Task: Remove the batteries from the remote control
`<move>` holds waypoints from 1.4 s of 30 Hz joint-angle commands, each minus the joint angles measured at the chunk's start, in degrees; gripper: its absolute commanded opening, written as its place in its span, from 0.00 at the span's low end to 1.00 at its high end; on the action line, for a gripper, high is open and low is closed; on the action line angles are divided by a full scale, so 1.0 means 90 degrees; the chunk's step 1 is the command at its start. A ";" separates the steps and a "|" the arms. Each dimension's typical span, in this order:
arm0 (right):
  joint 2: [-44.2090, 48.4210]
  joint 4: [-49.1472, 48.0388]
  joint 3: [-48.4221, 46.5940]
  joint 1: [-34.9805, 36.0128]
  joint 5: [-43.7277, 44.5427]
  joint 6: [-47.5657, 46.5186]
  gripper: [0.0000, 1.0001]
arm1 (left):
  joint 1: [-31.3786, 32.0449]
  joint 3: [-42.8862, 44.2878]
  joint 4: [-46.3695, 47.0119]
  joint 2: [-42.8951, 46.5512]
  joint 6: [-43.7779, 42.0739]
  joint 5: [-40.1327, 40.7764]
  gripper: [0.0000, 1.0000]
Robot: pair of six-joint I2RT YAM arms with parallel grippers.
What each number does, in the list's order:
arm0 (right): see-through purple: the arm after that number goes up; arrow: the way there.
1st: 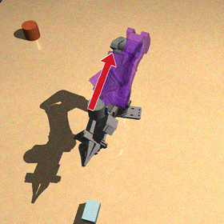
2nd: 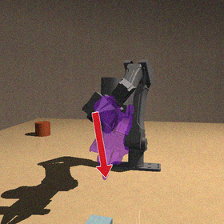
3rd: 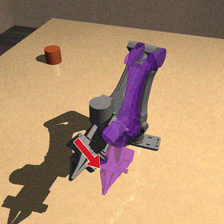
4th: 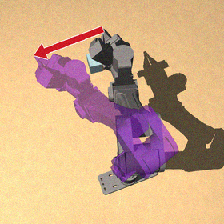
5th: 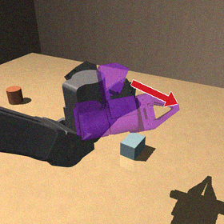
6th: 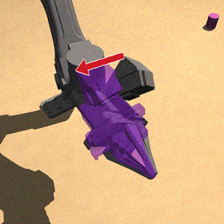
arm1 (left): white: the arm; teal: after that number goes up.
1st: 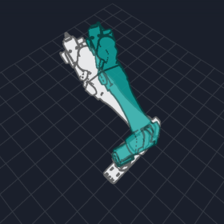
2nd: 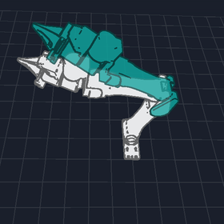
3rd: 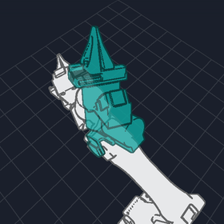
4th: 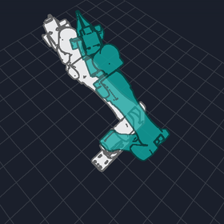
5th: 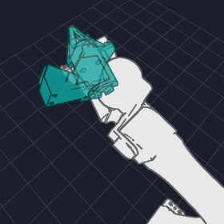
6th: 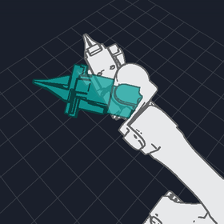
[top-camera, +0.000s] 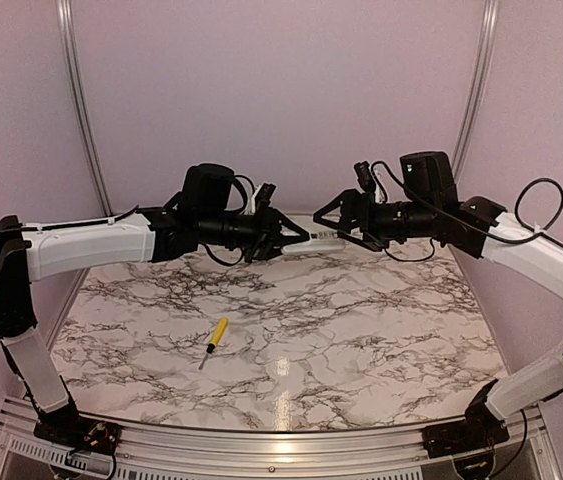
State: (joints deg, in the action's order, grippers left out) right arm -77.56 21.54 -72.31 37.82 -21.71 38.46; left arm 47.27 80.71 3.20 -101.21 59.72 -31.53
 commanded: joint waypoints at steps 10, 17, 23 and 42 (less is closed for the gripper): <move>0.0237 -0.0965 0.0482 0.0028 -0.1724 0.0703 0.90 | 0.0172 0.0120 0.1797 0.0376 -0.0198 -0.0726 0.00; 0.0326 -0.1129 0.0623 -0.0059 -0.1842 0.0782 0.90 | 0.0168 0.0086 0.1965 0.0415 -0.0228 -0.0909 0.00; 0.0433 -0.1373 0.0838 -0.0183 -0.2061 0.0879 0.90 | 0.0168 0.0057 0.2015 0.0435 -0.0289 -0.1005 0.00; 0.0711 -0.2046 0.1311 -0.0428 -0.2685 0.1136 0.91 | 0.0169 0.0032 0.2028 0.0453 -0.0426 -0.1164 0.00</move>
State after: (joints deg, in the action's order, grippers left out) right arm -70.24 4.73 -62.06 31.92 -36.73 46.57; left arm 46.59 79.61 9.26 -100.22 57.56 -37.01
